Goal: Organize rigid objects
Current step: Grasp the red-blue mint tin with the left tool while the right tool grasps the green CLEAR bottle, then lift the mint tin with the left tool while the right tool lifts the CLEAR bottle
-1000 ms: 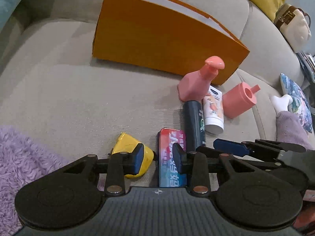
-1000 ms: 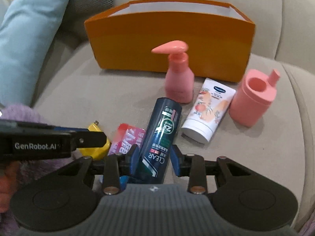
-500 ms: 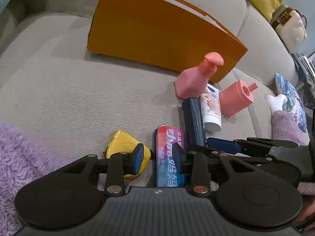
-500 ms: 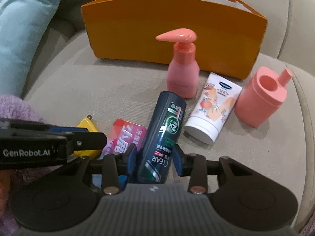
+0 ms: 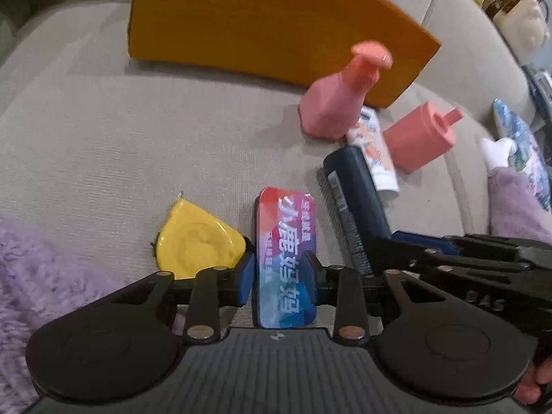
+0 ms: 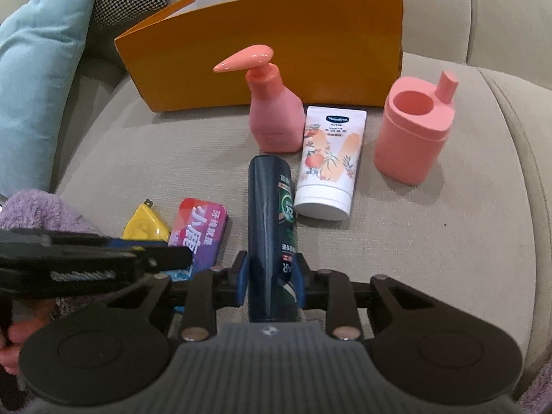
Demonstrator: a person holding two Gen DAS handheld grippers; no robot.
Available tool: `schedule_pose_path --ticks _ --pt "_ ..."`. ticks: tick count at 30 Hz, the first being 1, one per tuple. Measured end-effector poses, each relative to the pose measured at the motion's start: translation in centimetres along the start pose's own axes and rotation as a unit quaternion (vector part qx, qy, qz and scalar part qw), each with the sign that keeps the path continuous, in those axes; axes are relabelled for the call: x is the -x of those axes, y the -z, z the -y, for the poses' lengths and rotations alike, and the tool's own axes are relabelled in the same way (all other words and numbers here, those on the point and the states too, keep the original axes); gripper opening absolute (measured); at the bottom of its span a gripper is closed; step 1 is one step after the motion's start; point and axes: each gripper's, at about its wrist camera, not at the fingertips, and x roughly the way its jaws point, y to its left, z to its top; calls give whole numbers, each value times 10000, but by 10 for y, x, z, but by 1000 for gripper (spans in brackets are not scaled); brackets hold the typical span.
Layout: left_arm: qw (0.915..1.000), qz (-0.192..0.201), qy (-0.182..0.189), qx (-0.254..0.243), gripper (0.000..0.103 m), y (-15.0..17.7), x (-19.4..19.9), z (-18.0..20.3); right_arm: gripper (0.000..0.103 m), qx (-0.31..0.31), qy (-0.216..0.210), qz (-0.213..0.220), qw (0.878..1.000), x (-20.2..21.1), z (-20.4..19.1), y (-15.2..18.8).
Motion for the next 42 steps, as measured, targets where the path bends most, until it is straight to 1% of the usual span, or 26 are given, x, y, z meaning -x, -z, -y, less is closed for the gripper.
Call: schedule_pose_path --ticks 3,8,11,13,14,17,18,20,21,24,27,30,37,42 --pt "10000 -22 17 16 47 -1 -6 2 29 -31 -85 -8 10000 -2 2 0" --pt "9998 75 83 138 48 -5 -11 0 34 -63 -157 -15 9999 -7 4 -4" --pt "9998 98 115 89 41 -7 -11 2 35 -1 -160 20 9999 -8 3 -5" --pt "9998 137 85 78 34 -7 -7 2 35 -33 -193 18 9998 -8 4 -6" --pt "9998 164 109 95 29 -6 -4 2 34 -62 -222 22 9997 -7 6 -6" --pt "9993 171 257 192 20 -6 4 2 32 -213 -288 18 9994 -4 11 -6" --pt "9992 181 297 202 17 -6 7 3 31 -246 -300 19 9992 -3 13 -6" --pt "9990 183 374 152 15 -6 10 7 30 -254 -286 29 9993 -2 13 -7" --pt "9990 170 382 127 15 -7 10 10 29 -236 -248 40 9994 -1 13 -8" --pt "9996 181 232 30 15 -9 6 16 27 -79 -101 73 9999 1 8 -9" --pt "9996 143 228 92 15 -10 1 14 27 82 -2 105 9999 0 3 -11" --pt "9994 169 268 137 15 -9 2 12 28 48 -15 97 9999 -4 5 -16" --pt "9988 218 320 297 15 -10 5 5 32 75 39 145 9999 -17 1 -30" --pt "9979 264 388 442 15 -13 8 -3 37 -137 -105 39 9998 -29 7 -33"
